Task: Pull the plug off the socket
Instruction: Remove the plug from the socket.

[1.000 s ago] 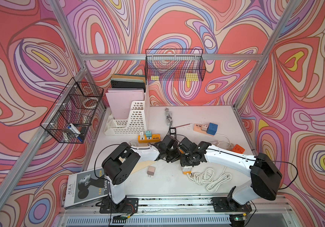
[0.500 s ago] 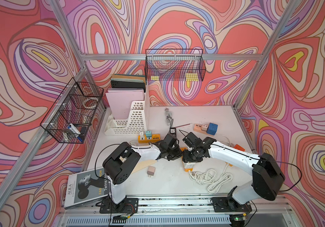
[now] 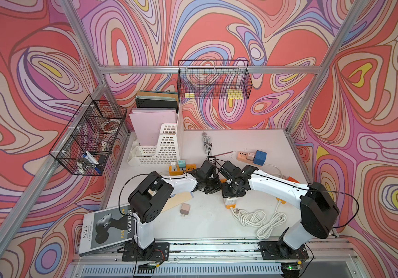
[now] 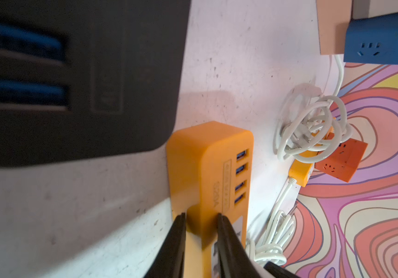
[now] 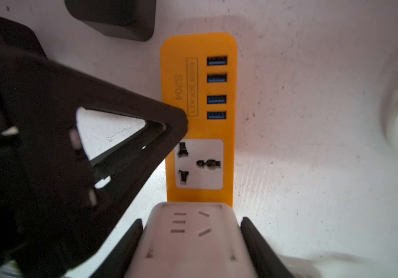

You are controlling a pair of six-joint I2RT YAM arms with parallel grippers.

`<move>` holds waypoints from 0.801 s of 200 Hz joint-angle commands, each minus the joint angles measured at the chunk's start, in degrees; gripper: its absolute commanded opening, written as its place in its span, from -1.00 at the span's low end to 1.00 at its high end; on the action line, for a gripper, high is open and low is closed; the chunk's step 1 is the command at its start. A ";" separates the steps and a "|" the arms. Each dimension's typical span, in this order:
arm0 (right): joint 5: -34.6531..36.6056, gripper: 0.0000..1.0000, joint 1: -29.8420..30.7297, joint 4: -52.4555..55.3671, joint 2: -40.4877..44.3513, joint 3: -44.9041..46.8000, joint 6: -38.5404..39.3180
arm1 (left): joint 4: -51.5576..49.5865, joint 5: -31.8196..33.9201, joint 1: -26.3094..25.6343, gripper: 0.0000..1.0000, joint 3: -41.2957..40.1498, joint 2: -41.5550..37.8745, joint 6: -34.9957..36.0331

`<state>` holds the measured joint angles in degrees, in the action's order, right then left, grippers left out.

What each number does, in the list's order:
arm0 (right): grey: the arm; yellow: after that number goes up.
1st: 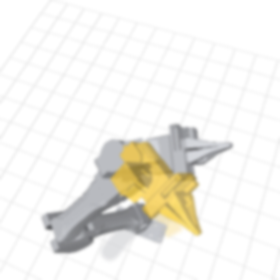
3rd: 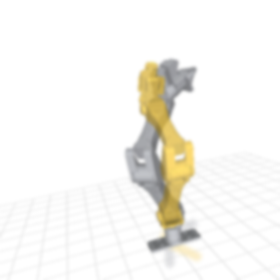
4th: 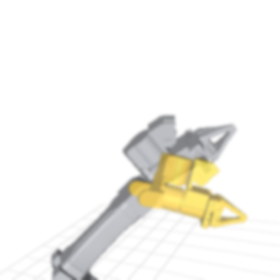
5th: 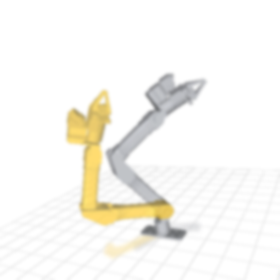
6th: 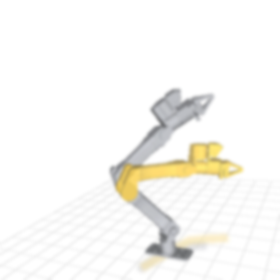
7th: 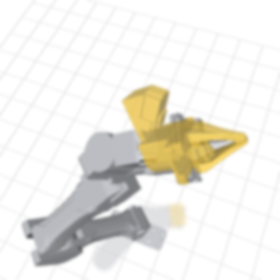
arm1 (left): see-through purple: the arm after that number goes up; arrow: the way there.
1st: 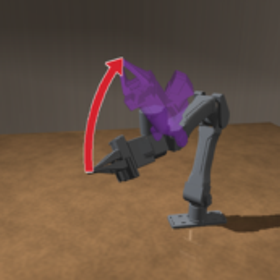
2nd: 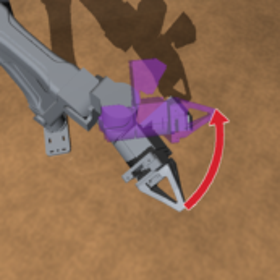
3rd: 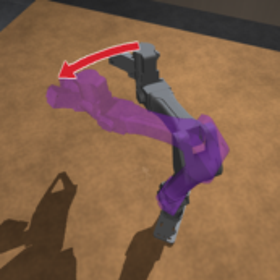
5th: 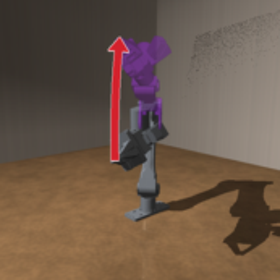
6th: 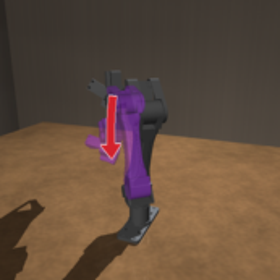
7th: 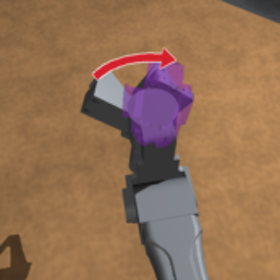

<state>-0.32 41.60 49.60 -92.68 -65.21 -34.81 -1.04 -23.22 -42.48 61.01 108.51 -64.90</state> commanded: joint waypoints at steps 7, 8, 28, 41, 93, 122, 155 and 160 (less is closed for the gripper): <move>-3.53 -0.50 -2.75 -8.93 6.68 0.30 -1.90 | -19.15 5.66 -1.99 -0.48 -5.99 7.13 2.06; -3.80 -0.49 -2.80 -9.09 6.79 0.54 -1.96 | -19.17 5.65 -1.99 -0.48 -5.99 7.14 2.06; -6.98 -0.51 -1.83 -11.41 10.22 4.34 -4.93 | -19.10 5.38 -1.99 -0.48 -5.99 7.42 2.30; -5.47 -0.51 -0.79 -12.14 13.11 7.07 -6.97 | -18.83 5.14 -1.91 -0.48 -5.91 7.52 2.46; -1.86 -0.52 -0.58 -10.52 18.16 9.43 -2.89 | -18.62 4.06 -1.91 -0.45 -4.79 7.19 3.59; 3.34 -0.50 -0.85 -5.51 19.04 7.86 -0.31 | -15.13 3.41 -1.82 -0.38 -5.65 4.07 4.06; 3.77 -0.47 -2.11 -7.44 25.77 11.01 -1.09 | -7.44 2.51 -0.87 -0.20 -8.37 -7.16 6.70; 3.24 -0.47 -2.22 -9.12 27.28 12.09 -1.57 | -8.05 3.60 -0.77 -0.16 -8.37 -9.44 7.63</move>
<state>1.30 40.16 43.00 -71.53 -55.72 -36.34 -0.19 -24.69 -43.88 55.88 104.73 -61.30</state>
